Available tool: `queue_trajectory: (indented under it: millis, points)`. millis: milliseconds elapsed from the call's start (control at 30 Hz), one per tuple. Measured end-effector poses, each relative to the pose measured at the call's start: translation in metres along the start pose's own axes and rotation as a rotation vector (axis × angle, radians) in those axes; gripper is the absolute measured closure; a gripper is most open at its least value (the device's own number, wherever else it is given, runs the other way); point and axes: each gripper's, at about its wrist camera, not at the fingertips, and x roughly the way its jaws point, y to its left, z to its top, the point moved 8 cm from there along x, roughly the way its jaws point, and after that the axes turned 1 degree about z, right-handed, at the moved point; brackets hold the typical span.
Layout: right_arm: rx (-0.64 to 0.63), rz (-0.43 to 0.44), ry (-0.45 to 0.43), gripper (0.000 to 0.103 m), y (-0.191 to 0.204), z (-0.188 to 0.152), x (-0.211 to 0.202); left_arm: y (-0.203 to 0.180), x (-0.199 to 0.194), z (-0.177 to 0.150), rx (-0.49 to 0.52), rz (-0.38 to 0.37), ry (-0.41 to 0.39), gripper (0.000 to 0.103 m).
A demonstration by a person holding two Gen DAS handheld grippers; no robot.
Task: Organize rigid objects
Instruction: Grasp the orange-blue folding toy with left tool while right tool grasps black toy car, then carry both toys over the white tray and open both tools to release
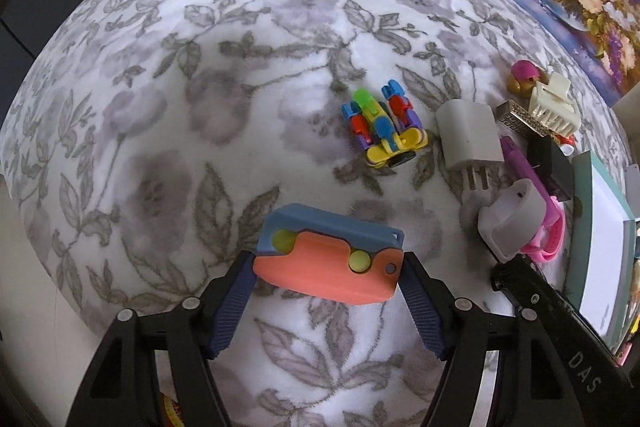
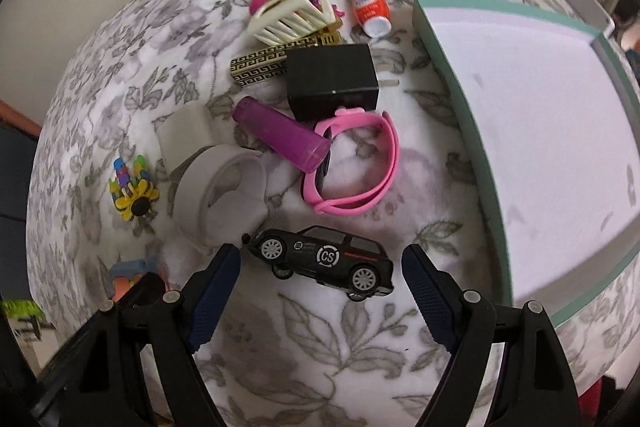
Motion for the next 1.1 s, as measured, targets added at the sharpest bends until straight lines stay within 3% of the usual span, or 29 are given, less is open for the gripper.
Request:
queue_trajectory:
  millis: [200,433,667,867,1100]
  points:
    - [0.042,-0.021,0.018,0.027,0.006,-0.002,0.011,0.009,0.004,0.006,-0.044,-0.009,-0.009,0.028]
    - [0.051,-0.01,0.017,0.028,0.01,-0.006,0.011,0.023,0.0,0.006,-0.062,-0.005,-0.012,0.028]
    - [0.08,0.033,0.013,0.028,-0.007,0.002,-0.008,0.013,-0.004,0.002,-0.064,0.021,-0.012,0.028]
    - [0.109,0.045,-0.063,0.028,-0.029,0.023,-0.035,0.002,-0.023,0.006,-0.053,0.034,-0.061,0.028]
    - [0.157,-0.071,-0.181,0.028,-0.085,0.058,-0.067,-0.037,-0.054,0.018,-0.023,0.0,-0.112,0.028]
